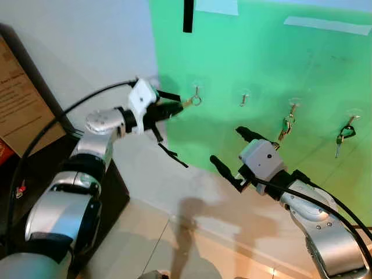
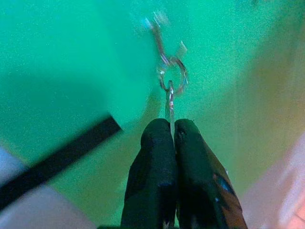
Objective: Hang keys on a hook
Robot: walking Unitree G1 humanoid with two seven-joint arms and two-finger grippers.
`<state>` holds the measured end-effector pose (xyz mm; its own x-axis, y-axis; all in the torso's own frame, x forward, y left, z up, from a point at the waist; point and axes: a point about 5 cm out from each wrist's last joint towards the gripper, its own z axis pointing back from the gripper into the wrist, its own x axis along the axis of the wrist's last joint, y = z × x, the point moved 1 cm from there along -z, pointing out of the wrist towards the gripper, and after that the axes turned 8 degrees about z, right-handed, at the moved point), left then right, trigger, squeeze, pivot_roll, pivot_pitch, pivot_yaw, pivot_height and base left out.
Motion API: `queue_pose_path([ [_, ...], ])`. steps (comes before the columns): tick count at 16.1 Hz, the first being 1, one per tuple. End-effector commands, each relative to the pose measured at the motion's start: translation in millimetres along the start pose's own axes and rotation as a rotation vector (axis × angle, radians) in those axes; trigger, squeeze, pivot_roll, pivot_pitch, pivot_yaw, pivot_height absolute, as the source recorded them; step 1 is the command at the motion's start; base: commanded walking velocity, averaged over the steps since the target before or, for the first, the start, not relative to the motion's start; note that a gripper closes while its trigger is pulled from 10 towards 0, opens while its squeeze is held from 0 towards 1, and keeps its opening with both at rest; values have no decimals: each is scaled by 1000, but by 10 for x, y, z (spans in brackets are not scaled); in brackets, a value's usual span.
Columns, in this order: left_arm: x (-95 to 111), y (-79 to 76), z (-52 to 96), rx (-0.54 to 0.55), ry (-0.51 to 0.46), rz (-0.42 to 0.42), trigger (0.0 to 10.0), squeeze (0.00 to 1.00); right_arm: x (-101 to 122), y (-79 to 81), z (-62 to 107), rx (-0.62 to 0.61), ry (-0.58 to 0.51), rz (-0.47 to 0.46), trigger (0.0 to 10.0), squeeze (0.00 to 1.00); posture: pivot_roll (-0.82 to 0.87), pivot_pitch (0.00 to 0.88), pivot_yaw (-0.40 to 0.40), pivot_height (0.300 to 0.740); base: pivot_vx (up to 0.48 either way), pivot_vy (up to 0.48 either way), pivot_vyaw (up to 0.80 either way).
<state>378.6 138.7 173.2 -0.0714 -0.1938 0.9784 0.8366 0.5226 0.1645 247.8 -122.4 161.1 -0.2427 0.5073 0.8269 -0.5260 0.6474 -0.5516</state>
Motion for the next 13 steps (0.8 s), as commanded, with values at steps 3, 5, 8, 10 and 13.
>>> queue_pose_path([
  [3,-61,9,34,20,43,-17,0,0,46,-13,-3,29,-45,14,10000,1000,-203,0,83,740,0,0,0],
  [5,-68,9,36,29,41,-21,0,0,29,-43,2,31,-50,-32,10000,1000,-201,0,79,740,0,0,0],
  [8,-73,6,37,37,38,-29,0,0,18,-28,-14,54,-57,-99,10000,1000,-196,0,73,740,0,0,0],
  [10,-71,9,39,44,37,-34,588,0,18,-33,-16,60,-57,-95,10000,1000,-196,0,72,740,0,0,0],
  [13,-37,10,49,35,9,-25,10000,1000,18,-62,-22,60,-62,-98,10000,1000,-193,0,70,740,0,0,0],
])
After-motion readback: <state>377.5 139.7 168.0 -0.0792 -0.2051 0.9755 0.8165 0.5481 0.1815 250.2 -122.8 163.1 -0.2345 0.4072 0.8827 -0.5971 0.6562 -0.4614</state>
